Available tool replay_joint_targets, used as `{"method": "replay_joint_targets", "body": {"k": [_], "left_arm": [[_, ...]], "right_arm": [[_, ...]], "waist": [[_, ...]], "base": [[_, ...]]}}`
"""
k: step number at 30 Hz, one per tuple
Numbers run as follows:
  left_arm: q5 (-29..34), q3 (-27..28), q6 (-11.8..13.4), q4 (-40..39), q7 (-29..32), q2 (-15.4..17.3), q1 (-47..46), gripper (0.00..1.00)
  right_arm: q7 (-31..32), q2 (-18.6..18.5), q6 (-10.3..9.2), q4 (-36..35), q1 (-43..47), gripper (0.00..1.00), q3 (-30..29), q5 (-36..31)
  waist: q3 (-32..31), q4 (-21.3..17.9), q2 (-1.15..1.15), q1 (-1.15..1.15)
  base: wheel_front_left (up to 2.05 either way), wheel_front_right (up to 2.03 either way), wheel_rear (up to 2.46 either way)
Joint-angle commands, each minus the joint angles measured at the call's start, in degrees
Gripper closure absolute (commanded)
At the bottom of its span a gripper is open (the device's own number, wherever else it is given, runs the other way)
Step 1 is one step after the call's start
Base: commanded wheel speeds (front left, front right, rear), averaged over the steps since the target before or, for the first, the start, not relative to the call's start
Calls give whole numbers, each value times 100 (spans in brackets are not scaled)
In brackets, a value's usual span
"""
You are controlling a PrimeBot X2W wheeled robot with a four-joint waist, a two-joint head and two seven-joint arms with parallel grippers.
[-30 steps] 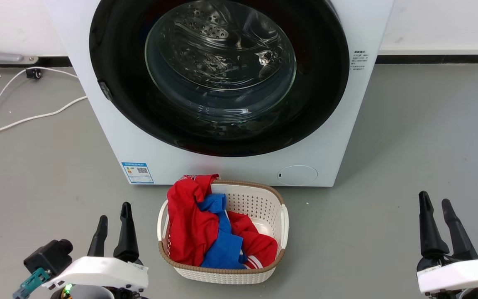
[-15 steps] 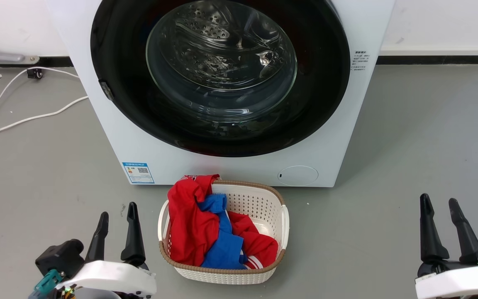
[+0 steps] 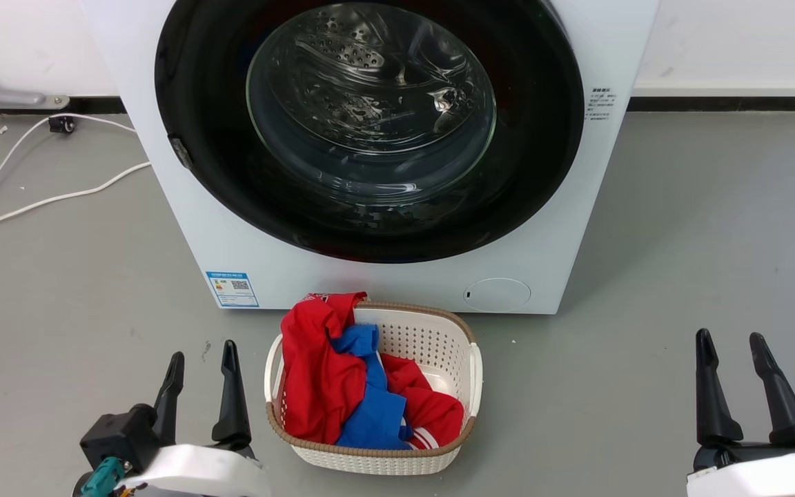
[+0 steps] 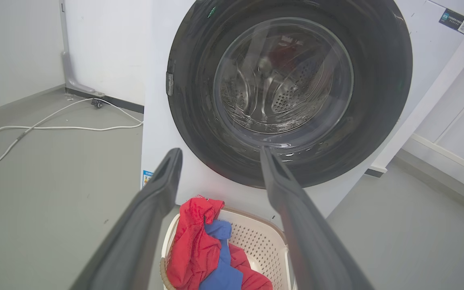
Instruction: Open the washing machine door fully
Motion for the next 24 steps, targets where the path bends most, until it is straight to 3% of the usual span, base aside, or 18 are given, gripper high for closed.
{"method": "replay_joint_targets", "body": {"k": [1,24], "left_arm": [[161,-5,-2,-47,-62,0,21,0],[1177,111,-166,1,-329,-188,235,0]], "right_arm": [[-52,-23,13,-96,43,0,1,-141],[-332,-23,14,-281,283,0,-50,-839]], "waist": [[-3,0,0,0],[-8,25,0,0]], "base": [[0,0,0],[0,0,0]]}}
